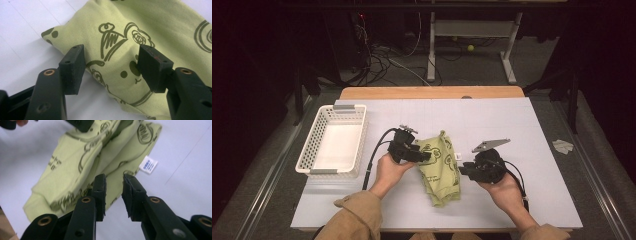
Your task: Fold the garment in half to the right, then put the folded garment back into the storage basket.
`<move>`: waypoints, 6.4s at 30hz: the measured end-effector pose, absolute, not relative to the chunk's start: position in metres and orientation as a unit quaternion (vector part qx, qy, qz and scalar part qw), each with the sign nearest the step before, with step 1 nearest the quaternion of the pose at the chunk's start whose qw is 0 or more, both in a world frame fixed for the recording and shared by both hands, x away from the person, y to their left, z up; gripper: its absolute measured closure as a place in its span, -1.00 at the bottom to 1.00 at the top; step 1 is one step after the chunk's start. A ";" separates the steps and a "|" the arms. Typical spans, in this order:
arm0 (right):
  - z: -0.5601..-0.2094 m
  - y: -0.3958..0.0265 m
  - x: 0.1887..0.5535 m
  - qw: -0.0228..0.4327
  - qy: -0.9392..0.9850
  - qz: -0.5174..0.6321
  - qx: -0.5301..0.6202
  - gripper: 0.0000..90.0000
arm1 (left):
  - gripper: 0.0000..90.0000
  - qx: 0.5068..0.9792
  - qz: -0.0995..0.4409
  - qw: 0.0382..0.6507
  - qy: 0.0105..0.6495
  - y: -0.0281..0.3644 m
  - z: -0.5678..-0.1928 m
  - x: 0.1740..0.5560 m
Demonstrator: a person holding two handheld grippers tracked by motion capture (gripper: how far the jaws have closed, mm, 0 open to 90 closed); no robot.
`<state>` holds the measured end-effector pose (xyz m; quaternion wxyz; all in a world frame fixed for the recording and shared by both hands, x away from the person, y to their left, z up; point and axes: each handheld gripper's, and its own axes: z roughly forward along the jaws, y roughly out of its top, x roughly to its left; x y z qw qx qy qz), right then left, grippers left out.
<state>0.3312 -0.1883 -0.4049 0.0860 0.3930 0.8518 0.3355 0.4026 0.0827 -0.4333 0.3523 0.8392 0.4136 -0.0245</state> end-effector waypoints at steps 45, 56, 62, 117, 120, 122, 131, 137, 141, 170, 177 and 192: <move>-0.428 -0.172 0.344 0.050 0.880 0.278 0.383 1.00 | -0.21 0.848 -0.028 0.347 0.399 0.087 -0.439 0.389; -0.434 -0.176 0.343 0.047 0.869 0.289 0.398 0.81 | -0.21 0.843 -0.051 0.346 0.408 0.089 -0.443 0.384; -0.451 -0.170 0.341 0.036 0.878 0.267 0.395 0.76 | 0.00 0.844 -0.061 0.346 0.405 0.086 -0.449 0.383; -0.449 -0.159 0.343 0.072 0.877 0.268 0.392 0.69 | -0.27 0.816 -0.033 0.361 0.450 0.109 -0.435 0.405; -0.451 -0.158 0.345 0.073 0.878 0.263 0.394 0.68 | -0.27 0.812 -0.059 0.356 0.459 0.104 -0.444 0.418; -0.452 -0.158 0.346 0.072 0.878 0.263 0.393 0.68 | -0.26 0.809 -0.076 0.360 0.458 0.101 -0.448 0.422; -0.453 -0.156 0.348 0.070 0.874 0.267 0.399 0.69 | 0.44 0.817 -0.107 0.360 0.437 0.093 -0.451 0.421; -0.453 -0.152 0.352 0.073 0.876 0.271 0.393 0.69 | 0.50 0.817 -0.085 0.366 0.437 0.101 -0.446 0.421; -0.454 -0.148 0.353 0.073 0.876 0.275 0.390 0.69 | 0.50 0.814 -0.080 0.370 0.440 0.107 -0.448 0.425; -0.443 -0.201 0.332 0.116 0.849 0.328 0.399 0.29 | -0.20 0.815 -0.031 0.387 0.430 0.114 -0.435 0.416; -0.437 -0.227 0.320 0.138 0.830 0.360 0.403 0.17 | -0.25 0.811 -0.037 0.396 0.429 0.114 -0.434 0.416; -0.439 -0.285 0.282 0.178 0.790 0.402 0.427 -0.02 | -0.36 0.812 -0.041 0.397 0.426 0.102 -0.431 0.417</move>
